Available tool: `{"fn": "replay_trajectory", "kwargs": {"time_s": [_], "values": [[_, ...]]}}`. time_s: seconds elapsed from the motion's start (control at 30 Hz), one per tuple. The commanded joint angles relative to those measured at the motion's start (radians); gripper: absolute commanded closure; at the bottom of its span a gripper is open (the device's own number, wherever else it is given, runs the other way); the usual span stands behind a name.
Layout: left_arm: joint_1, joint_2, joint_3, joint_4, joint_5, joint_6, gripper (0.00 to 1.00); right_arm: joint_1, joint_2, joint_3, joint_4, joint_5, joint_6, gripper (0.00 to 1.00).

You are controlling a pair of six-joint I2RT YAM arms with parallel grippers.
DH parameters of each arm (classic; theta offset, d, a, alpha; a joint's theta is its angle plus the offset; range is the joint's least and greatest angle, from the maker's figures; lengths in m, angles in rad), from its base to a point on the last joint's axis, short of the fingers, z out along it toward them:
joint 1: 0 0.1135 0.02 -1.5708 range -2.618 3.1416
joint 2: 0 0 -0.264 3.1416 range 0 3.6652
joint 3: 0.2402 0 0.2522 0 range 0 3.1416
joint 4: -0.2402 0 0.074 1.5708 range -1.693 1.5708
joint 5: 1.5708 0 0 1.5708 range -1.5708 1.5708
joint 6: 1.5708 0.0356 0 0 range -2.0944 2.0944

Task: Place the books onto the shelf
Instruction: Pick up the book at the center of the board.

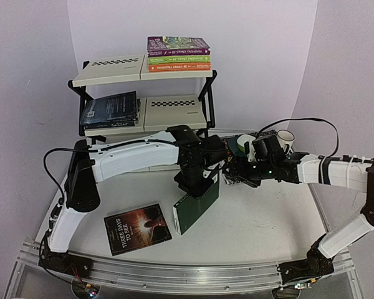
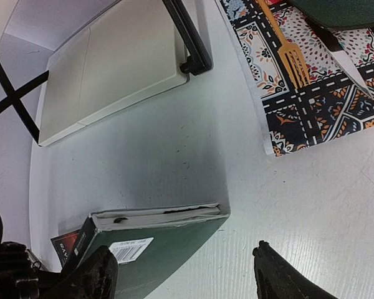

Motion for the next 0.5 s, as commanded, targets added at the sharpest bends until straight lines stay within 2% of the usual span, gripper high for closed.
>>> {"fn": "replay_trajectory", "kwargs": {"time_s": [0.0, 0.17, 0.3, 0.4, 0.47], "values": [[0.008, 0.001, 0.092, -0.031, -0.017, 0.012, 0.64, -0.008, -0.004, 0.021, 0.005, -0.001, -0.01, 0.24], [0.016, 0.024, 0.135, -0.056, -0.017, 0.018, 0.62, -0.013, -0.02, 0.014, 0.005, 0.008, -0.014, 0.24], [0.02, 0.026, 0.13, -0.062, -0.014, 0.02, 0.76, -0.018, -0.028, 0.009, 0.005, 0.01, -0.017, 0.24], [0.024, 0.03, 0.127, -0.066, 0.002, 0.022, 0.93, -0.019, -0.032, 0.008, 0.005, 0.011, -0.017, 0.24], [0.026, 0.03, 0.132, -0.068, 0.005, 0.023, 0.99, -0.02, -0.035, 0.008, 0.005, 0.011, -0.017, 0.24]]}}
